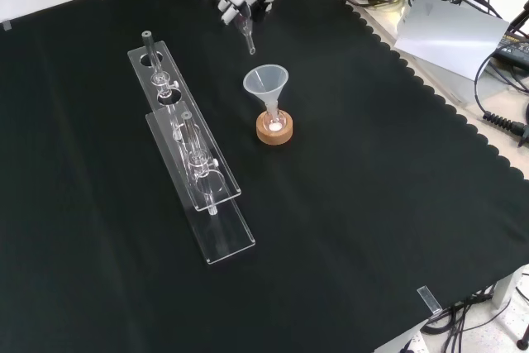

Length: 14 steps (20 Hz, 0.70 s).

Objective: Pour all the NaCl from the weighing funnel into the round-bottom flask.

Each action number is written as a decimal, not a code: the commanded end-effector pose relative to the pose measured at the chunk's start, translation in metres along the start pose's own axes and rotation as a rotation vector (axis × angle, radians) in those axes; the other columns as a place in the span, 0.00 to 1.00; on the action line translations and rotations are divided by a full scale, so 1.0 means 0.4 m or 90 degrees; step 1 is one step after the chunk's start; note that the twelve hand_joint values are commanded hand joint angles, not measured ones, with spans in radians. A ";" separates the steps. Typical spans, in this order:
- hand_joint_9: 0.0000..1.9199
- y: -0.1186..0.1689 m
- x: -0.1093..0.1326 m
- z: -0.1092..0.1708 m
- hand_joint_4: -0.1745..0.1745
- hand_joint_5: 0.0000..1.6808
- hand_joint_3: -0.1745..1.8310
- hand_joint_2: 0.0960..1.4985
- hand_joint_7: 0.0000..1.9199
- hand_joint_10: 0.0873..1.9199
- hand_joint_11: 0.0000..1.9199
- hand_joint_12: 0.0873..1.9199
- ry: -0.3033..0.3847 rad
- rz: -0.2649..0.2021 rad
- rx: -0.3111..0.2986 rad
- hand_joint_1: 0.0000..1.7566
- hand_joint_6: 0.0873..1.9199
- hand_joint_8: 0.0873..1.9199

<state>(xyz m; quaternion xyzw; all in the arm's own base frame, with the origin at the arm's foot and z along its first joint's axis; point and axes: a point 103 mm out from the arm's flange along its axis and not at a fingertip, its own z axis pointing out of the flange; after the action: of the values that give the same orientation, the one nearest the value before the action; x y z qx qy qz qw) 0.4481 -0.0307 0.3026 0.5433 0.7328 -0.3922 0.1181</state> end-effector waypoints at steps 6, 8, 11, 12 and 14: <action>0.74 0.039 -0.018 0.061 0.71 0.72 0.10 0.64 0.67 0.00 0.50 0.46 0.066 -0.002 -0.011 0.72 0.33 0.22; 0.74 0.045 -0.018 0.074 0.71 0.72 0.10 0.64 0.67 0.00 0.50 0.46 0.077 -0.005 -0.010 0.72 0.33 0.22; 0.74 0.055 -0.019 0.094 0.71 0.72 0.10 0.64 0.67 0.00 0.50 0.46 0.096 -0.008 -0.012 0.72 0.33 0.22; 0.74 0.058 -0.019 0.101 0.71 0.72 0.10 0.64 0.67 0.00 0.50 0.46 0.102 -0.009 -0.013 0.72 0.33 0.22; 0.74 0.065 -0.020 0.115 0.71 0.72 0.10 0.64 0.67 0.00 0.50 0.46 0.113 -0.009 -0.014 0.72 0.33 0.22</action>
<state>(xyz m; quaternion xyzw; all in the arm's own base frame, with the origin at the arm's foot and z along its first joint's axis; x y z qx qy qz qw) 0.4510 -0.0748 0.2833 0.5766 0.7231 -0.3727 0.0757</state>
